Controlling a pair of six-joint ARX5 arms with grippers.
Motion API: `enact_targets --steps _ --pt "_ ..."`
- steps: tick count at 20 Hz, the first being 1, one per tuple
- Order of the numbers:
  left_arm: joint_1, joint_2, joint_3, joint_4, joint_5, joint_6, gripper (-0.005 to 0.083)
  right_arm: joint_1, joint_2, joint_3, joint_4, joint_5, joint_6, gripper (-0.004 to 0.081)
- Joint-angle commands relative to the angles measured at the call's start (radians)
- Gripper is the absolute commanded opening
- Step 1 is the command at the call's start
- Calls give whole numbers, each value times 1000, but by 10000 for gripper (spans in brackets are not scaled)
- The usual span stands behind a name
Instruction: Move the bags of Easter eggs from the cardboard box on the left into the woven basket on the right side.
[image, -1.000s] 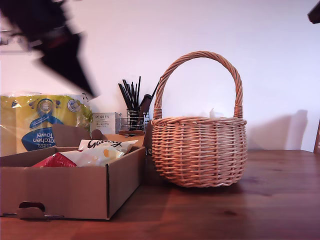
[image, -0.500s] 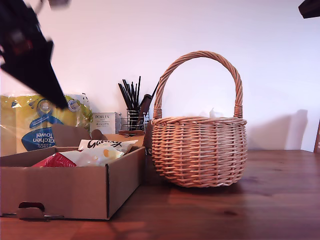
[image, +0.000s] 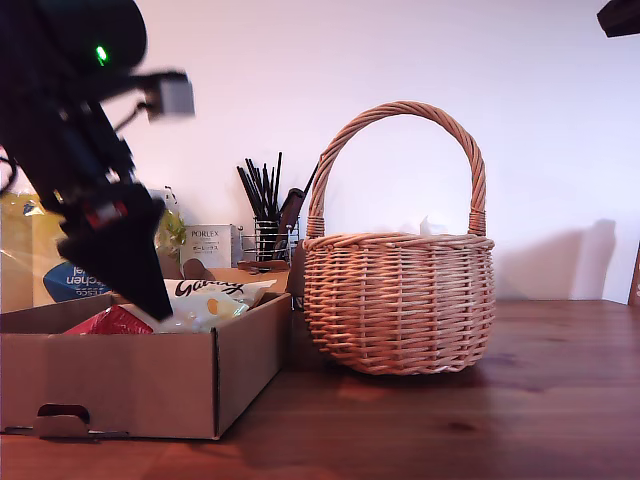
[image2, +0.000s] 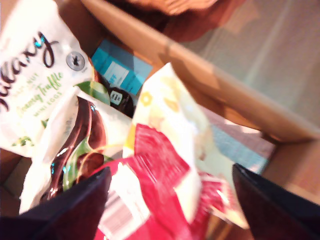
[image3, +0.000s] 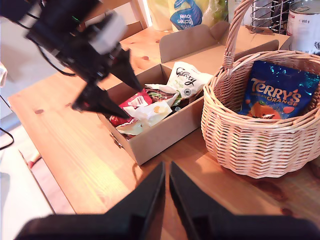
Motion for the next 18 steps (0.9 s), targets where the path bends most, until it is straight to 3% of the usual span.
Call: enact_targets --steps 1,5,10,12,16,18 --pt "0 32 -16 23 -13 1 748 5 2 5 2 -8 -7 -12" --pt "0 96 -16 29 -80 0 747 5 2 5 3 -8 -7 -12" --pt "0 135 -16 35 -85 -3 729 5 2 5 5 -7 -8 -12" --pt "0 135 -16 35 -85 -3 609 5 2 5 5 -7 -8 -12" --pt "0 135 -16 32 -84 -2 170 5 2 5 5 -6 -8 -12" --pt "0 135 -14 31 -85 0 98 5 2 5 5 -6 -9 -12"
